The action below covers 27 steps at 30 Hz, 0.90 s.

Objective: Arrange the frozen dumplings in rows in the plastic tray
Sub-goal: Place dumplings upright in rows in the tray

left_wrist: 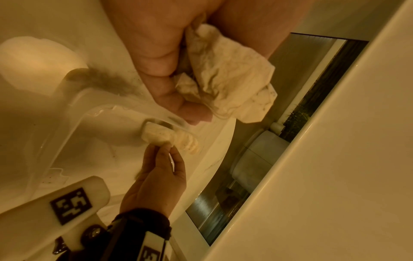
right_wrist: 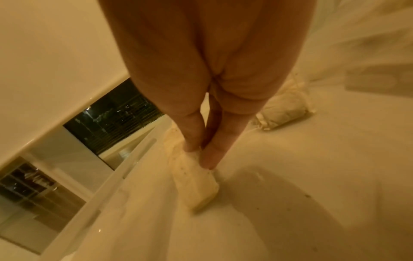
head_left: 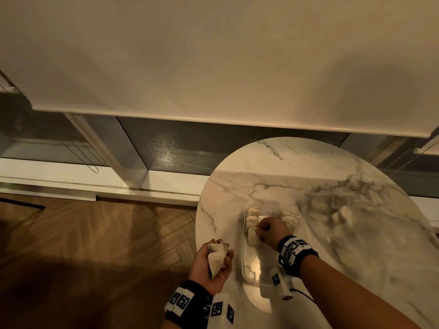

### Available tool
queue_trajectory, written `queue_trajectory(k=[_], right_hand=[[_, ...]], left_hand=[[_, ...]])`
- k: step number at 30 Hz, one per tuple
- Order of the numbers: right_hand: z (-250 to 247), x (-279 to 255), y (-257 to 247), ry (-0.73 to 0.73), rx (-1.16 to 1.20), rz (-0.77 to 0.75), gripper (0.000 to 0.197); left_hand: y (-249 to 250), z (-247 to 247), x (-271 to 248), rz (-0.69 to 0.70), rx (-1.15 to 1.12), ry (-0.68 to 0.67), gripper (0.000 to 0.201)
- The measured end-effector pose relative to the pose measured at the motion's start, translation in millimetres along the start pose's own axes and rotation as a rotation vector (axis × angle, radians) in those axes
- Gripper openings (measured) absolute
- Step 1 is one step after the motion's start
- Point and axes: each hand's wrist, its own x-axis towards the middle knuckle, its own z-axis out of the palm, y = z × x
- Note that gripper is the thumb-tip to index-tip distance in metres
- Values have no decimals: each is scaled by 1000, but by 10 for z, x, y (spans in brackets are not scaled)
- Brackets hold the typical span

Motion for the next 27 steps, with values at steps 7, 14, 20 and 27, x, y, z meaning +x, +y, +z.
queue_trajectory(k=[7, 14, 20, 27], right_hand=[[97, 108, -23, 79, 208, -7, 10], [86, 106, 16, 110, 211, 4, 15], [96, 108, 65, 129, 242, 68, 27], [5, 34, 29, 117, 306, 67, 29]], left_hand=[[22, -23, -17, -2, 1, 9, 16], [9, -28, -6, 1, -12, 7, 17], [-65, 13, 19, 0, 3, 4, 17], [-103, 98, -1, 15, 60, -4, 17]])
